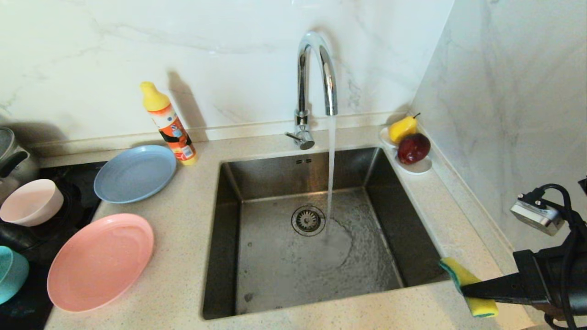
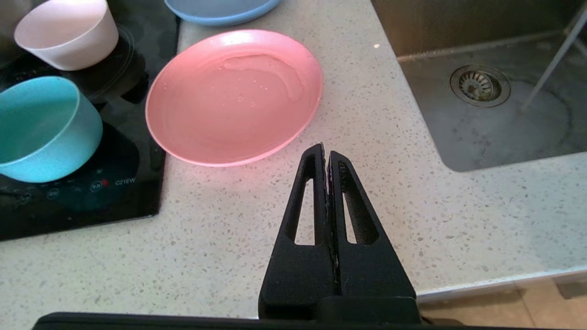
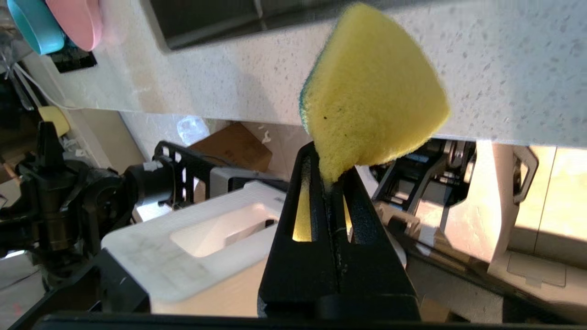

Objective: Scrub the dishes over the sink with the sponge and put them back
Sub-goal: Put down the sponge

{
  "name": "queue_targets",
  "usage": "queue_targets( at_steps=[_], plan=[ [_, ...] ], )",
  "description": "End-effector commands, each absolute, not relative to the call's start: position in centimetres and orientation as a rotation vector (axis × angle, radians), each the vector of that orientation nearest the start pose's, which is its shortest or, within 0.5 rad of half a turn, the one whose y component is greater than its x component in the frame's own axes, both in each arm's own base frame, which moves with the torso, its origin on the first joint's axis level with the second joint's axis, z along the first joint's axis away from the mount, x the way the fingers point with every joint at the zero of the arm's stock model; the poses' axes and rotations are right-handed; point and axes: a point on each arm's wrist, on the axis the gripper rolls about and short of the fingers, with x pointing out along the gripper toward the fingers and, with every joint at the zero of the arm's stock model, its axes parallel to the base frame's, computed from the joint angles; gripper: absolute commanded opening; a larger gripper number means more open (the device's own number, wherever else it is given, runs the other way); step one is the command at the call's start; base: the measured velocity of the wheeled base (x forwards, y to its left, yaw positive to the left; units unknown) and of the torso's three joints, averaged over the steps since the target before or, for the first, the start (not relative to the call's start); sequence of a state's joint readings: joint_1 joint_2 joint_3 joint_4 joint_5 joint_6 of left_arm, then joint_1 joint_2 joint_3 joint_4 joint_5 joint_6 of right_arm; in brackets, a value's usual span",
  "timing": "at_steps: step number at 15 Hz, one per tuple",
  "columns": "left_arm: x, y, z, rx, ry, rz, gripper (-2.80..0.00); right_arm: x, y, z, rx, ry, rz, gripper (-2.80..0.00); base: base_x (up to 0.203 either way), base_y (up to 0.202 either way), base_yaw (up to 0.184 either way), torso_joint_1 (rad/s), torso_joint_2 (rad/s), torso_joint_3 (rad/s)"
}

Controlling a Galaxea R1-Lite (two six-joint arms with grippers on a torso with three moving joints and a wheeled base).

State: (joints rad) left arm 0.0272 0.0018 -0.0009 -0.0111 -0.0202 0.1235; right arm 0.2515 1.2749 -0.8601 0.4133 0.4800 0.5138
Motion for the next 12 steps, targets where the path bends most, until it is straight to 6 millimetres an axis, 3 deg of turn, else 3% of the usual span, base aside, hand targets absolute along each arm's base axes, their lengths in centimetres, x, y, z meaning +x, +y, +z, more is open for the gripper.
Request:
queue_targets(
  at_steps=[1,4,8,12],
  plan=[
    [-2.2,-0.1,7.3,0.106,0.005,0.007,-2.8,16.3,5.2,20.8,0.562,0.996,0.454,-2.8,0.0,0.0,0.0,0.0,0.0,0.0],
    [-2.1,-0.1,7.3,0.1,0.002,0.009,-2.8,16.4,5.2,20.9,0.532,0.97,0.432,-2.8,0.0,0.0,0.0,0.0,0.0,0.0],
    [-2.1,-0.1,7.3,0.1,0.0,0.009,-2.8,16.5,5.1,20.2,0.348,0.936,0.362,-2.8,0.0,0.0,0.0,0.0,0.0,0.0],
    [-2.1,-0.1,7.3,0.1,-0.001,0.008,-2.8,15.4,4.4,18.0,0.094,0.94,0.27,-2.8,0.0,0.0,0.0,0.0,0.0,0.0]
  ],
)
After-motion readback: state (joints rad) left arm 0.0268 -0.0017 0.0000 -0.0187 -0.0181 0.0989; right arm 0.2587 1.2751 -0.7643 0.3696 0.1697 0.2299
